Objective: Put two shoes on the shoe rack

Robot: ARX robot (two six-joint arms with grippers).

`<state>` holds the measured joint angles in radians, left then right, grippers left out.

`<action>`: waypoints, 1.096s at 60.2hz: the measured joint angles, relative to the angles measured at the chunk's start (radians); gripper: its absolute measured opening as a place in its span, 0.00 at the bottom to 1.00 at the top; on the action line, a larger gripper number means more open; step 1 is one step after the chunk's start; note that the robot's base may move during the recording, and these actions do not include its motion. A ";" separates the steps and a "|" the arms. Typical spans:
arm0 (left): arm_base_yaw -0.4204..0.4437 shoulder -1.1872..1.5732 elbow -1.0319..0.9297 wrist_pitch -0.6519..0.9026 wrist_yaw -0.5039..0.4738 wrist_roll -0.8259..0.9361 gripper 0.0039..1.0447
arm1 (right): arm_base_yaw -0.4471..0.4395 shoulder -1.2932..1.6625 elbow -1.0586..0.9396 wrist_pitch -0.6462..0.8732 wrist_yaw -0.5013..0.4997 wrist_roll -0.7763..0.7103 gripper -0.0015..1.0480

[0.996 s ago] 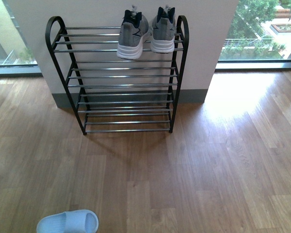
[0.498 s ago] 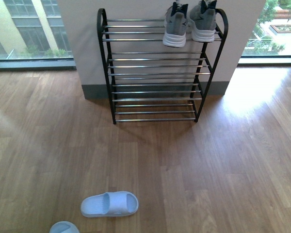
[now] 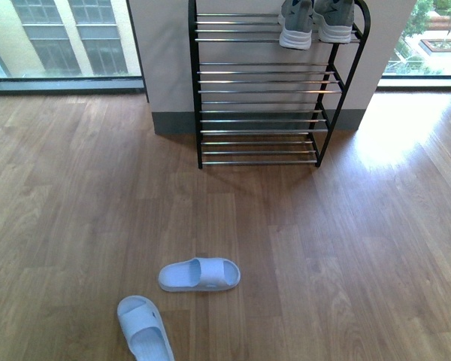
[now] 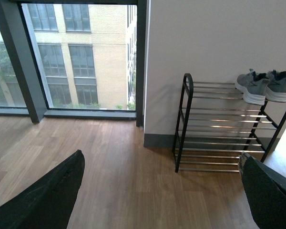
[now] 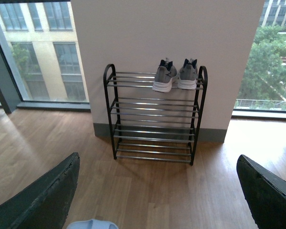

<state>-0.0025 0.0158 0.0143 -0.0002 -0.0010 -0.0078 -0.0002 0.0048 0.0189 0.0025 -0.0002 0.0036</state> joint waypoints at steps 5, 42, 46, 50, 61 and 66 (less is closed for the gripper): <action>0.000 0.000 0.000 0.000 0.001 0.000 0.91 | 0.000 0.000 0.000 0.000 0.000 0.000 0.91; 0.000 0.000 0.000 0.000 0.001 0.000 0.91 | 0.000 0.000 0.000 -0.001 0.000 0.000 0.91; 0.000 0.000 0.000 0.000 0.001 0.000 0.91 | 0.000 0.000 0.000 -0.001 0.000 0.000 0.91; 0.000 0.000 0.000 0.000 0.001 0.000 0.91 | 0.000 0.001 0.000 -0.001 0.000 0.000 0.91; 0.000 0.000 0.000 0.000 0.001 0.000 0.91 | 0.000 0.000 0.000 -0.001 0.000 0.000 0.91; 0.000 0.000 0.000 0.000 0.001 0.000 0.91 | 0.000 0.000 0.000 -0.001 0.000 0.000 0.91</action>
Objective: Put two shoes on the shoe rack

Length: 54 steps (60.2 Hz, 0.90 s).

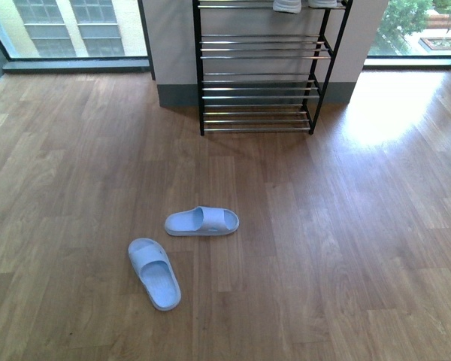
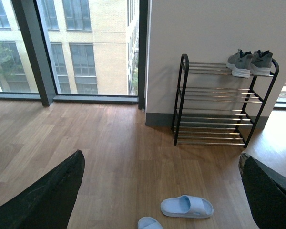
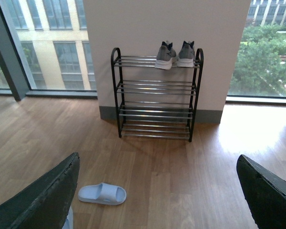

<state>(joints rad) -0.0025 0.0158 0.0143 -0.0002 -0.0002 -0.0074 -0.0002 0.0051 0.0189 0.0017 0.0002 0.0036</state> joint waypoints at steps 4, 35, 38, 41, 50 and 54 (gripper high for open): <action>0.000 0.000 0.000 0.000 0.000 0.000 0.91 | 0.000 0.000 0.000 0.000 0.000 0.000 0.91; 0.000 0.000 0.000 0.000 0.000 0.000 0.91 | 0.000 0.000 0.000 0.000 0.000 -0.001 0.91; 0.000 0.000 0.000 0.000 0.000 0.000 0.91 | 0.000 0.000 0.000 0.000 0.000 0.000 0.91; 0.000 0.000 0.000 0.000 0.000 0.000 0.91 | 0.000 0.000 0.000 0.000 0.000 0.000 0.91; 0.000 0.000 0.000 0.000 0.000 0.000 0.91 | 0.000 0.000 0.000 0.000 0.000 0.000 0.91; 0.000 0.000 0.000 0.000 0.000 0.000 0.91 | 0.000 0.000 0.000 0.000 0.000 0.000 0.91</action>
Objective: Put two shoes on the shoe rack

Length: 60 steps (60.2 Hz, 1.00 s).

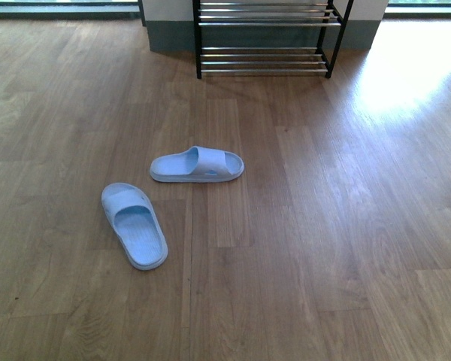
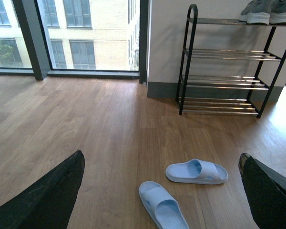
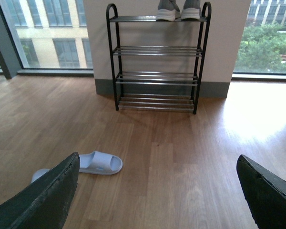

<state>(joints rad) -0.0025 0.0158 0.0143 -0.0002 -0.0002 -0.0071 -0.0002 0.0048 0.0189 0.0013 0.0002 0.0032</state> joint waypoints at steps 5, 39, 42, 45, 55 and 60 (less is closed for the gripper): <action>0.000 0.000 0.000 0.000 0.000 0.000 0.91 | 0.000 0.000 0.000 0.000 0.000 0.000 0.91; 0.000 0.000 0.000 0.000 0.000 0.000 0.91 | 0.000 0.000 0.000 0.000 0.000 0.000 0.91; 0.000 0.000 0.000 0.000 0.001 0.000 0.91 | 0.000 0.000 0.000 0.000 0.001 0.000 0.91; 0.000 0.000 0.000 0.000 0.001 0.000 0.91 | 0.000 0.000 0.000 0.000 0.003 0.000 0.91; 0.000 0.000 0.000 0.000 -0.003 0.000 0.91 | 0.000 0.000 0.000 0.000 -0.003 0.000 0.91; 0.000 0.000 0.000 0.000 0.000 0.000 0.91 | 0.000 0.000 0.000 0.000 -0.001 0.000 0.91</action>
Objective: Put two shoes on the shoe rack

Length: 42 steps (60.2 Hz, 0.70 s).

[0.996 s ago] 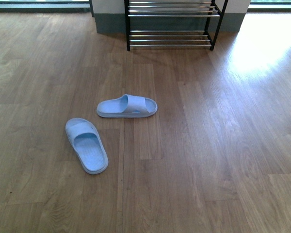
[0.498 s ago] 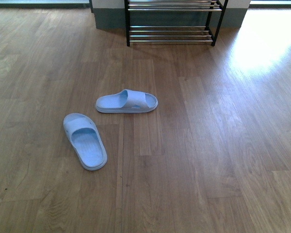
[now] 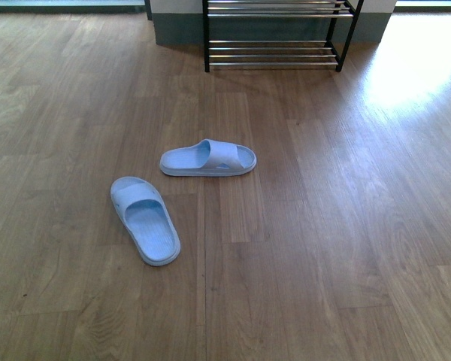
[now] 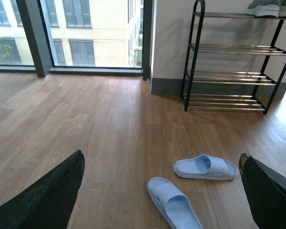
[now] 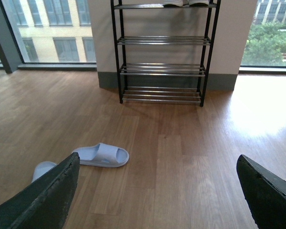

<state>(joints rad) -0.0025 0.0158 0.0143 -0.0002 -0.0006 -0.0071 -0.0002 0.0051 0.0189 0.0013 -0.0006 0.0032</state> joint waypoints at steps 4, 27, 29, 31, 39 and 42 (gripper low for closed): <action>0.000 0.000 0.000 0.000 0.000 0.000 0.91 | 0.000 0.000 0.000 0.000 0.001 0.000 0.91; 0.000 0.000 0.000 0.000 0.000 0.000 0.91 | 0.000 0.000 0.000 0.000 0.001 0.000 0.91; 0.000 0.000 0.000 0.000 0.000 0.000 0.91 | 0.000 0.000 0.000 0.000 0.000 0.000 0.91; 0.000 0.000 0.000 0.000 0.000 0.000 0.91 | 0.000 0.000 0.000 0.000 0.001 0.000 0.91; 0.000 0.000 0.000 0.000 0.000 0.000 0.91 | 0.000 0.000 0.000 0.000 0.001 0.000 0.91; 0.000 0.000 0.000 0.000 0.000 0.000 0.91 | 0.000 0.000 0.000 0.000 0.001 0.000 0.91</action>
<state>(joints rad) -0.0025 0.0158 0.0143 -0.0002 -0.0002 -0.0071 -0.0002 0.0051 0.0189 0.0013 0.0002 0.0032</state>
